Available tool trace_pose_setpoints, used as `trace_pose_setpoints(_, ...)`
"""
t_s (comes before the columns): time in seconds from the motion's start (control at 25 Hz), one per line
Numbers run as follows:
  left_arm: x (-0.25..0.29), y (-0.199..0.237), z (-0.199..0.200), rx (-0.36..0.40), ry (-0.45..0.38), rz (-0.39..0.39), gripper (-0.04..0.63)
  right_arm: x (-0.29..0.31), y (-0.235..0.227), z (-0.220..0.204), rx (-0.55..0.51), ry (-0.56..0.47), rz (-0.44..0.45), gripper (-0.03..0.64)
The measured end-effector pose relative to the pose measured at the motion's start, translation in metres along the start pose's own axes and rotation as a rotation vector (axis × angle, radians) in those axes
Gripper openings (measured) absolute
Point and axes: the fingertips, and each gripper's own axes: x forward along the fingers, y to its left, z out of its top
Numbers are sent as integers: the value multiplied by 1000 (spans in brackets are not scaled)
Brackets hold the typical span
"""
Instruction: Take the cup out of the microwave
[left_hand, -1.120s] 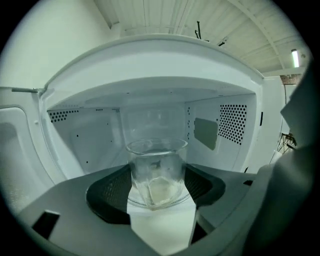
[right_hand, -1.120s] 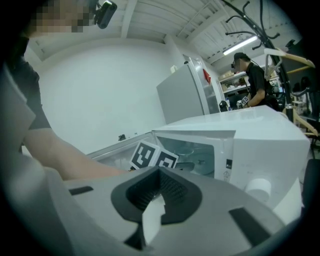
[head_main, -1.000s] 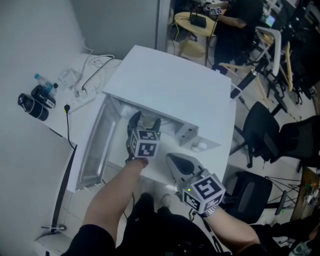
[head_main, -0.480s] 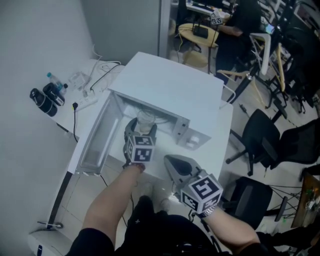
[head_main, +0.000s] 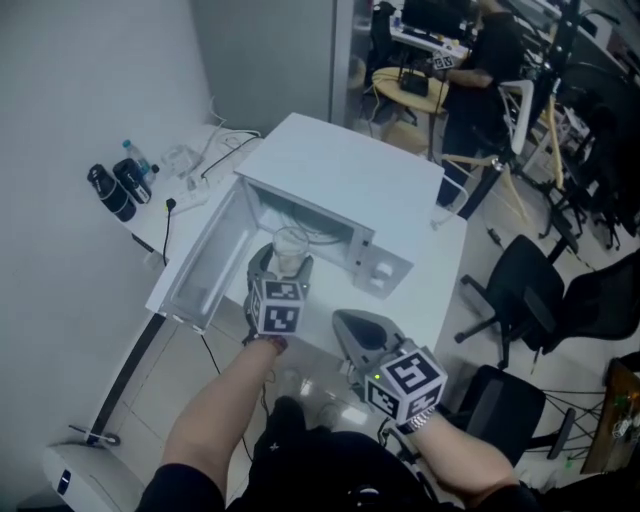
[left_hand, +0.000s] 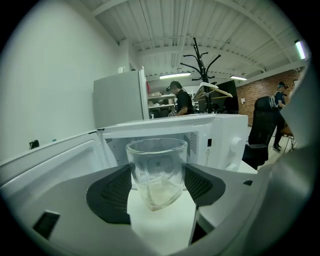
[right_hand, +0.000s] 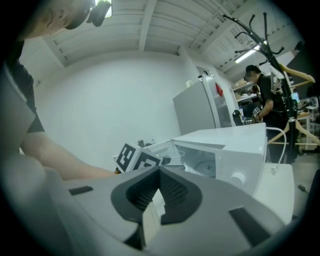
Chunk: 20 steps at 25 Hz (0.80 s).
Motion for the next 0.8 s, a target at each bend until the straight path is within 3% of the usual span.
trace_pose_setpoints(0.24, -33, -6, 4, 7, -15, 6, 325, -13, 11, 2, -10, -17, 16, 18)
trace_pose_setpoints(0.8, -109, -5, 6, 9, -71, -63, 325, -21, 54, -1, -11, -55, -33, 18)
